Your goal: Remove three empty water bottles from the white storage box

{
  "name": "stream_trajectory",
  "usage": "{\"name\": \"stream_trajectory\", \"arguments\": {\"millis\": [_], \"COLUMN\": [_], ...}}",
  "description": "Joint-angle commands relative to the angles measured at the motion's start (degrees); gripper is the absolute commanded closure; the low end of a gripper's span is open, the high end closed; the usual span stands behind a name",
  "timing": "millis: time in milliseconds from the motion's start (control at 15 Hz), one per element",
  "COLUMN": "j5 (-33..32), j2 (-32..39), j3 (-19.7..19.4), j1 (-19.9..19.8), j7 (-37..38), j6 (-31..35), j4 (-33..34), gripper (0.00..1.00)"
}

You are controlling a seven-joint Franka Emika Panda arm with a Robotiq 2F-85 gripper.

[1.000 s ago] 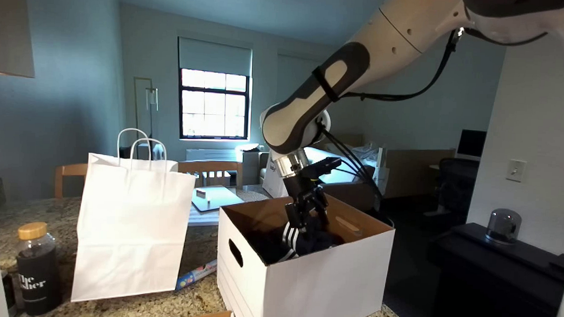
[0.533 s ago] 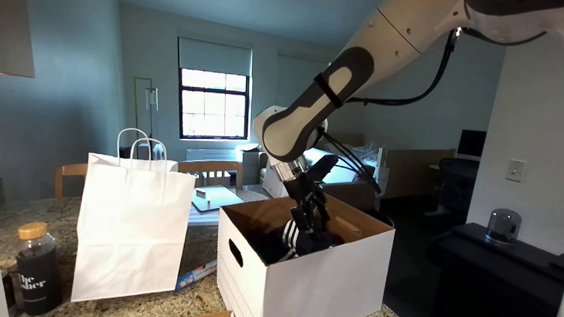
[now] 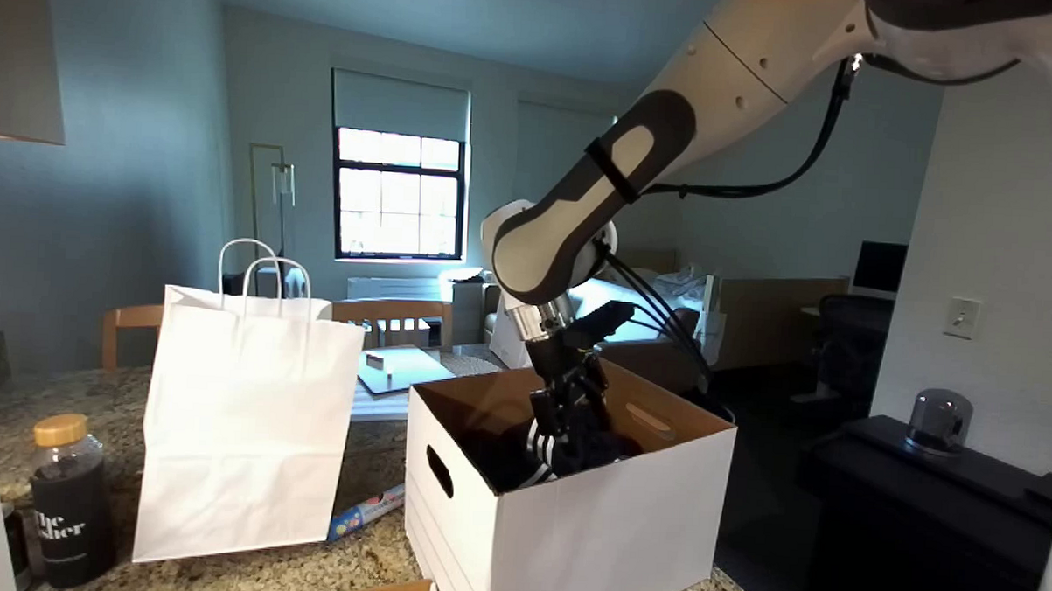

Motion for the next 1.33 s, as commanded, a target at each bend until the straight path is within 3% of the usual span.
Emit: {"name": "stream_trajectory", "arguments": {"millis": [0, 533, 1267], "j5": [3.81, 1.65, -8.53], "j2": [-0.65, 2.33, 4.08], "j3": [0.18, 1.19, 3.38], "j1": [-0.3, 1.64, 5.81], "j7": [3.25, 0.61, -4.09], "j6": [3.07, 1.48, 1.05], "j4": [-1.4, 0.65, 1.84], "gripper": [0.0, 0.0, 0.0]}}
